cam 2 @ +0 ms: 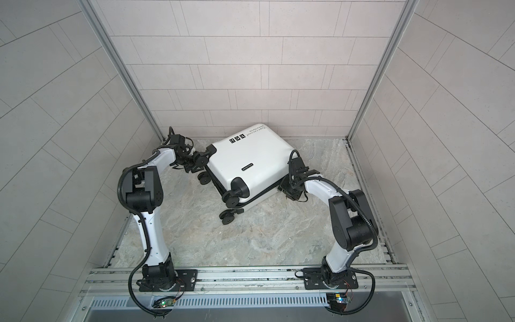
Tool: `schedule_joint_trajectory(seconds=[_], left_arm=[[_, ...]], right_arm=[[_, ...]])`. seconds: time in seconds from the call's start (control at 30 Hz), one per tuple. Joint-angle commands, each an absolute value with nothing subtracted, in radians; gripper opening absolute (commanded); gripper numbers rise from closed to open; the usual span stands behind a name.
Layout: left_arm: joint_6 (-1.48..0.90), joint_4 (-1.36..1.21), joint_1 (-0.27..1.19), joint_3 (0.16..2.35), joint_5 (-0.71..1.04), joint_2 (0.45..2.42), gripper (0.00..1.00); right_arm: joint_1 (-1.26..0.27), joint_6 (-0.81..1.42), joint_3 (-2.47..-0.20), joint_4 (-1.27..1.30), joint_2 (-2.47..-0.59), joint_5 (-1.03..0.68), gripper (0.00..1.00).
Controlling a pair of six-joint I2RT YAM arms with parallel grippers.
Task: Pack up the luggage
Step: 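Push the closed suitcase upright onto its wheels with both grippers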
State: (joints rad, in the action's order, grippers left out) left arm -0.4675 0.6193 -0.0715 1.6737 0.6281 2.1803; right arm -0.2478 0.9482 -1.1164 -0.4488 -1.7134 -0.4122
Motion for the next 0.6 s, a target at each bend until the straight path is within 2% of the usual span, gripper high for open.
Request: schedule_joint_trajectory(seconds=[0.0, 0.23, 0.57], left_arm=[[-0.406, 0.696, 0.001, 1.601, 0.702, 2.154, 0.44], [-0.416, 0.623, 0.096, 1.440, 0.727, 2.068, 0.43], [-0.578, 0.380, 0.284, 1.224, 0.749, 1.954, 0.43]], right_arm=[[-0.240, 0.897, -1.236, -0.414, -1.790, -0.489, 0.52], [-0.156, 0.857, -1.482, -0.540, -1.968, -0.554, 0.51], [-0.042, 0.692, -1.785, -0.791, -2.123, -0.620, 0.54]])
